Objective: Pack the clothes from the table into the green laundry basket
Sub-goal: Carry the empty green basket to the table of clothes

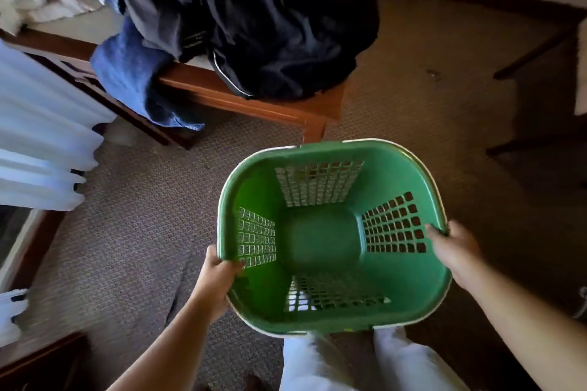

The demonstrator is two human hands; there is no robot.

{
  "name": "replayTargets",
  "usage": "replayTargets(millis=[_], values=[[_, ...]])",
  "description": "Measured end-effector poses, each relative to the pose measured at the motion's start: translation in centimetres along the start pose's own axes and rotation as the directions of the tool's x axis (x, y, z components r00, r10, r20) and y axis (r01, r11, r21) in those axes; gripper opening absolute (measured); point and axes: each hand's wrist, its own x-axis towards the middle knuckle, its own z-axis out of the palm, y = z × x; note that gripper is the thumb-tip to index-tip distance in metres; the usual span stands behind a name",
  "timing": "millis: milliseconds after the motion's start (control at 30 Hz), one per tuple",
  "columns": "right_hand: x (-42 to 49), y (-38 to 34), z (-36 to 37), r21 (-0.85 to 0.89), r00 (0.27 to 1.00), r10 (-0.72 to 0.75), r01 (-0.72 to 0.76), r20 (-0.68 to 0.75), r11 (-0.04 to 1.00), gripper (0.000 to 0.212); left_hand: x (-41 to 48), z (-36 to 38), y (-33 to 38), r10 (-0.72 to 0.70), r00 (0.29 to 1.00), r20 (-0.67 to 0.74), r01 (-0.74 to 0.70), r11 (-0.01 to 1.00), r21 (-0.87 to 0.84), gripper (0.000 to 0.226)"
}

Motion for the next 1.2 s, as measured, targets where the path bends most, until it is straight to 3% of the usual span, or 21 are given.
replayTargets(millis=[100, 200, 300, 467, 533, 667, 833, 1000, 1200], values=[[2.0, 1.4, -4.4, -0.027, 0.992, -0.082, 0.079, -0.091, 0.996, 0.042, -2.5, 5.2, -1.4, 0.021, 0.999, 0.033, -0.020, 0.999, -0.033, 0.045], [4.6, 3.2, -8.1, -0.008, 0.988, -0.133, 0.133, -0.072, 0.991, 0.069, -4.4, 10.8, -2.1, 0.029, 0.999, 0.025, -0.026, 0.994, -0.102, 0.053], [7.1, 5.0, -12.0, 0.107, 0.991, -0.126, 0.130, -0.045, 0.986, 0.088, -6.7, 17.0, -2.7, 0.054, 0.999, -0.003, -0.053, 0.985, -0.166, 0.053], [9.7, 6.8, -18.3, 0.350, 0.996, -0.091, 0.089, -0.011, 0.932, 0.094, -10.6, 26.6, -2.4, 0.071, 0.995, -0.075, -0.086, 0.973, -0.214, 0.047], [10.7, 6.4, -19.9, 0.397, 0.997, -0.071, 0.062, 0.008, 0.916, 0.088, -11.7, 29.8, -1.5, 0.068, 0.994, -0.091, -0.087, 0.972, -0.219, 0.047], [13.5, 4.6, -21.5, 0.502, 0.992, -0.118, 0.075, 0.054, 0.862, 0.045, -11.7, 34.9, 0.6, 0.047, 0.992, -0.117, -0.079, 0.956, -0.284, 0.044], [19.4, -0.7, -23.3, 0.486, 0.990, -0.117, 0.067, 0.073, 0.872, 0.043, -9.1, 39.5, 3.6, 0.024, 0.996, -0.091, -0.055, 0.931, -0.361, 0.052], [25.6, -7.5, -24.6, 0.357, 0.983, -0.156, 0.112, 0.098, 0.927, 0.031, -5.1, 43.0, 8.0, -0.011, 0.994, -0.111, -0.039, 0.898, -0.438, 0.055], [31.4, -15.5, -25.5, 0.220, 0.971, -0.185, 0.150, 0.152, 0.964, 0.034, -2.1, 47.0, 13.7, -0.053, 0.987, -0.150, -0.034, 0.852, -0.522, 0.053]])
